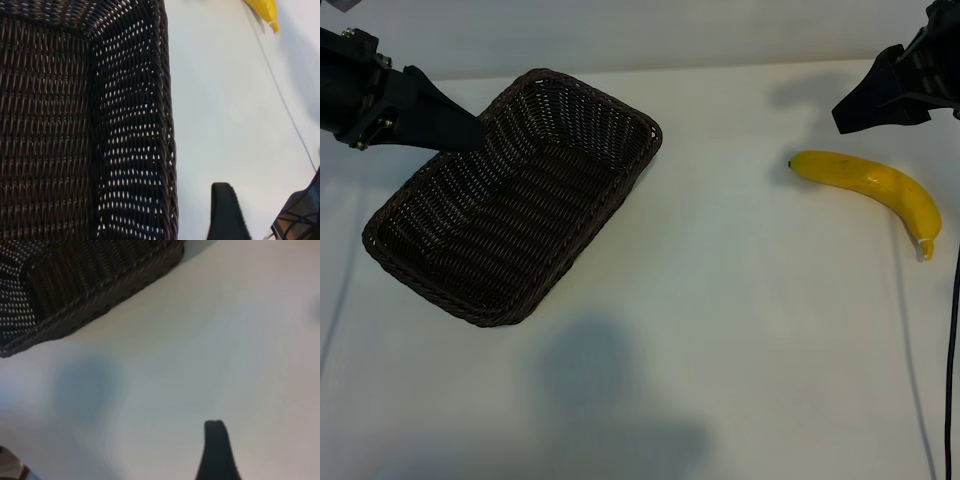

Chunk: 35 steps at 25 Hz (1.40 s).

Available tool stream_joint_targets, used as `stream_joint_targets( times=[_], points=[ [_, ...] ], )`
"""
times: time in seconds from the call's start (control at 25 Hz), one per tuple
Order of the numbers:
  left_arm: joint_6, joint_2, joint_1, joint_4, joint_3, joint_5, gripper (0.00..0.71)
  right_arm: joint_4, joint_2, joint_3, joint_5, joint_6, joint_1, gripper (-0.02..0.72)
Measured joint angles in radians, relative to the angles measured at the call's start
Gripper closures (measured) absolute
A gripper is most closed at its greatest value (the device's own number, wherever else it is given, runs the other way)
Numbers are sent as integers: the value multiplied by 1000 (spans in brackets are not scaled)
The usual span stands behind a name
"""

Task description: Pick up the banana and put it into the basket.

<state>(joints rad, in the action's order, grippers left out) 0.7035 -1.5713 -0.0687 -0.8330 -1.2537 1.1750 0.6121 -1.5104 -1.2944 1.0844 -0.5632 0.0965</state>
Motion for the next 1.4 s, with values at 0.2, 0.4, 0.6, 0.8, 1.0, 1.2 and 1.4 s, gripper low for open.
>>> stream_joint_targets(
  times=[0.2, 0.4, 0.6, 0.8, 1.0, 1.2, 1.4],
  points=[
    [0, 0, 0, 0, 0, 0, 244, 0, 0, 0, 0, 0, 0, 194],
    [0, 0, 0, 0, 0, 0, 244, 0, 0, 0, -1, 0, 0, 194],
    [0, 0, 0, 0, 0, 0, 244, 0, 0, 0, -1, 0, 0, 194],
    [-3, 0, 1, 0, 0, -2, 244, 0, 0, 0, -1, 1, 0, 194],
    [-3, 0, 1, 0, 0, -20, 244, 0, 0, 0, -1, 1, 0, 194],
    [-47, 0, 1, 0, -1, -25, 245, 0, 0, 0, -1, 1, 0, 194],
    [-184, 64, -28, 67, -1, 1, 283, 0, 0, 0, -1, 0, 0, 194]
  ],
)
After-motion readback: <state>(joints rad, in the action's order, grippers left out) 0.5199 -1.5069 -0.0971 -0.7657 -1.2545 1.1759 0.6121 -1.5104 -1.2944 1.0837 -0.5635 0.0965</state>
